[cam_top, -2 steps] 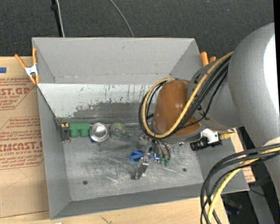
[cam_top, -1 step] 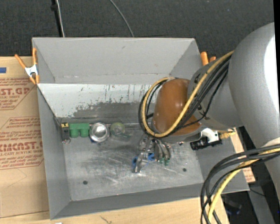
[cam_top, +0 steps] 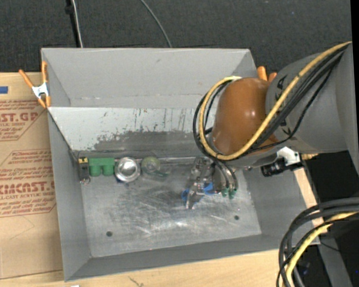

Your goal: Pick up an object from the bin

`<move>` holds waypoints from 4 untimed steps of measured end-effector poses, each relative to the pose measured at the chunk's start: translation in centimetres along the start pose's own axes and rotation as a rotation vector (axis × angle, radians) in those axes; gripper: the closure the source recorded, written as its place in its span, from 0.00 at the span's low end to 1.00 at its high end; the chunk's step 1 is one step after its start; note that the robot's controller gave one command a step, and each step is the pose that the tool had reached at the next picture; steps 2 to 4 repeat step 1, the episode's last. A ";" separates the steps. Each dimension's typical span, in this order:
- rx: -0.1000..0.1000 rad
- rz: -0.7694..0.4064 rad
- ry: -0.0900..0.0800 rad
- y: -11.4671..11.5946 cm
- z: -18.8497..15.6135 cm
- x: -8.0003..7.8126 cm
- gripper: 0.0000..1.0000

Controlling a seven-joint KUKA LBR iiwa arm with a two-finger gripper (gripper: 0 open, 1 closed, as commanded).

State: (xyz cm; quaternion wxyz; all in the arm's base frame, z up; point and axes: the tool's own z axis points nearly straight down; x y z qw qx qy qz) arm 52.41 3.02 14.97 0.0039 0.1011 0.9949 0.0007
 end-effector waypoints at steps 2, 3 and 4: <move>-0.001 0.009 -0.002 -0.4 -11.1 -0.6 1.00; -0.001 0.009 -0.002 -0.4 -11.1 -0.6 1.00; -0.001 0.009 -0.002 -0.4 -11.1 -0.6 1.00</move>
Offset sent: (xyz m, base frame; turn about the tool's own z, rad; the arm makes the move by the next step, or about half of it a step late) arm 0.0025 -0.0063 0.1066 0.0108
